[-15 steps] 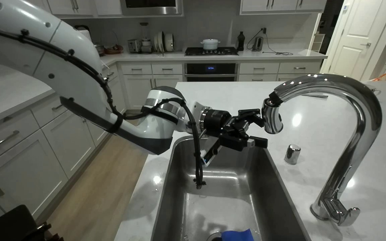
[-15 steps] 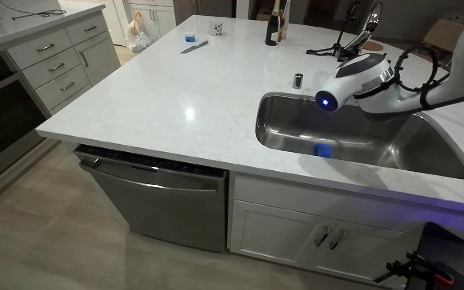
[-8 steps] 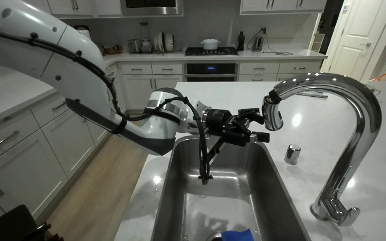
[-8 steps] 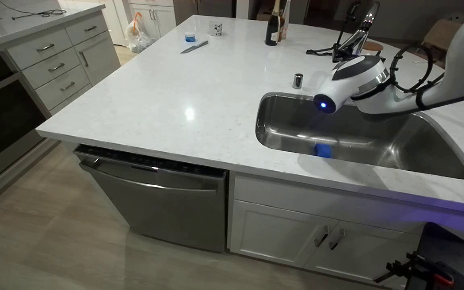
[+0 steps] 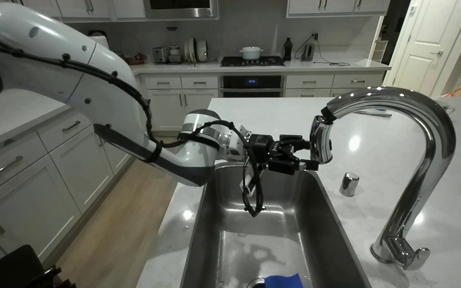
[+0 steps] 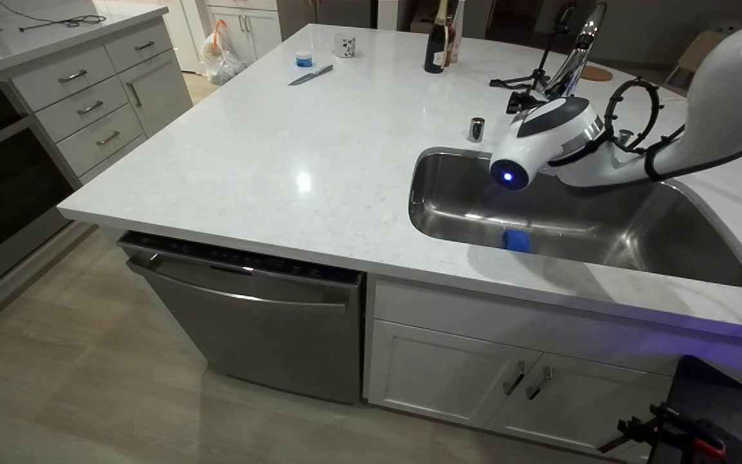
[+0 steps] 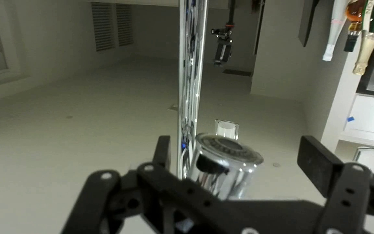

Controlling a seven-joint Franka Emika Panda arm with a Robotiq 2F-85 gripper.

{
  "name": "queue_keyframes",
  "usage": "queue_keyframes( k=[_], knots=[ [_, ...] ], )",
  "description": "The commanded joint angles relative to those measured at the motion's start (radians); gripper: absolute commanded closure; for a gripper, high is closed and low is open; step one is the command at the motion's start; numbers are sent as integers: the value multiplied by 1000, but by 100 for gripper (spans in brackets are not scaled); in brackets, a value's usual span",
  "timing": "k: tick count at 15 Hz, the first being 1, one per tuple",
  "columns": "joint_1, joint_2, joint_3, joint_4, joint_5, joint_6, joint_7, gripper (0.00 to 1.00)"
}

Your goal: Push back the extendable spout

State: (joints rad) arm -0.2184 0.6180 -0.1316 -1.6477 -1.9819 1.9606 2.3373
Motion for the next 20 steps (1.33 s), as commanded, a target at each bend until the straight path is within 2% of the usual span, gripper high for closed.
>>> queue_keyframes(
  k=[1, 8, 9, 10, 15, 20],
  knots=[
    [-12, 30, 6, 59, -23, 30, -23, 0],
    [-19, 33, -3, 88, -22, 9, -11, 0],
    [-22, 32, -3, 90, -20, 9, -9, 25],
    [-24, 31, -4, 93, -18, 9, -9, 26],
    [-38, 40, 0, 99, 6, -7, 22, 66],
    [-32, 52, 2, 97, 9, -37, 59, 99]
  ],
)
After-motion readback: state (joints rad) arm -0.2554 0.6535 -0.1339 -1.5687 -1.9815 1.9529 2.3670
